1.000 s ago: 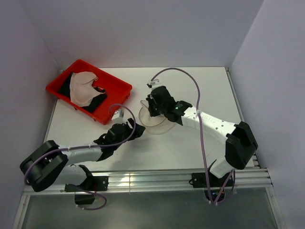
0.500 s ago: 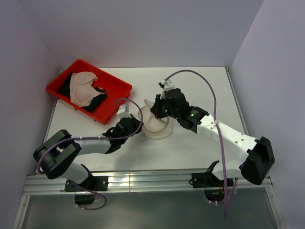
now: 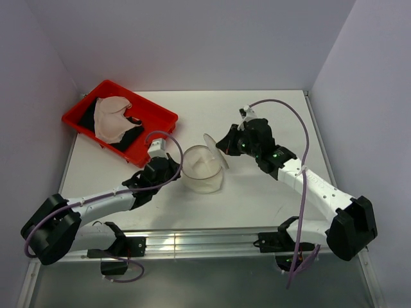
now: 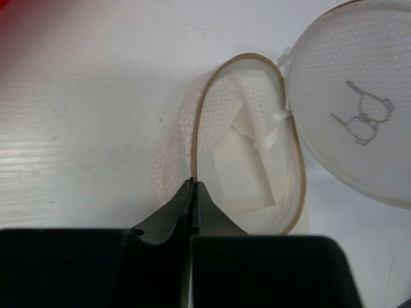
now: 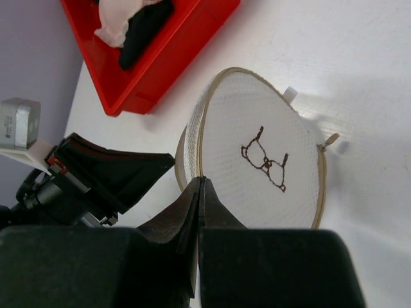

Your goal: Place the bra in the laundry bag and zip it closed

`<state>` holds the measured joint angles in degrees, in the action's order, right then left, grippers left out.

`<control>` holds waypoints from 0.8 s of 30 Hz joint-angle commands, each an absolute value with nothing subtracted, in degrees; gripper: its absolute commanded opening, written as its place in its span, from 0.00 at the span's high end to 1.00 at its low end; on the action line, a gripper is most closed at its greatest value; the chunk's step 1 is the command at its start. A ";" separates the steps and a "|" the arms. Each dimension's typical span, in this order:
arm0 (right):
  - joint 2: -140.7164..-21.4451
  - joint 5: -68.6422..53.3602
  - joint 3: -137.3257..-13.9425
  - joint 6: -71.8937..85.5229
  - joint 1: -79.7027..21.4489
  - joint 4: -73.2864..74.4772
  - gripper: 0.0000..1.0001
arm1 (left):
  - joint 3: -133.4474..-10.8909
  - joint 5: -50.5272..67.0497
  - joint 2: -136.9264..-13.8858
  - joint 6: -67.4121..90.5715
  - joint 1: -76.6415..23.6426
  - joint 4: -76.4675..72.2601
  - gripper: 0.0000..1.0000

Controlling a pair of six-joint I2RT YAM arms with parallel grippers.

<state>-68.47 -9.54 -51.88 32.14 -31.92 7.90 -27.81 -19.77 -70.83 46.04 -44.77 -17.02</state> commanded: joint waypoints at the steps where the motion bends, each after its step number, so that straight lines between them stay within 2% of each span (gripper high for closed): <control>1: -68.20 -14.94 -51.07 35.94 -28.66 1.67 1.00 | -27.60 -17.58 -68.91 41.05 -42.63 -11.17 0.91; 5: -71.98 -14.07 -52.38 36.21 -25.84 1.67 1.00 | -28.30 -16.26 -68.12 39.73 -41.13 -9.06 0.78; 10: -77.50 -5.02 -55.10 33.67 -24.87 3.60 0.99 | -30.41 -17.84 -69.34 39.81 -40.96 -6.51 0.61; 13: -80.32 -0.45 -57.64 31.82 -24.78 5.97 0.93 | -32.51 -18.63 -69.08 39.90 -40.96 -4.49 0.55; 14: -80.77 0.00 -58.18 31.29 -24.79 6.85 0.87 | -33.91 -18.63 -68.30 39.73 -40.96 -3.79 0.53; 20: -82.97 14.92 -61.70 27.78 -24.87 10.71 0.68 | -41.46 -17.49 -64.78 39.02 -38.50 -0.18 0.44; 22: -82.80 18.26 -62.31 26.90 -24.79 11.60 0.44 | -43.41 -16.18 -64.69 39.46 -36.66 1.48 0.43; 24: -81.22 18.54 -62.05 26.19 -24.79 11.95 0.38 | -45.61 -15.39 -64.86 41.04 -34.99 0.89 0.42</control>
<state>-82.67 11.40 -59.70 28.56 -25.08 9.85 -41.56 -17.21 -66.08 40.18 -37.19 0.40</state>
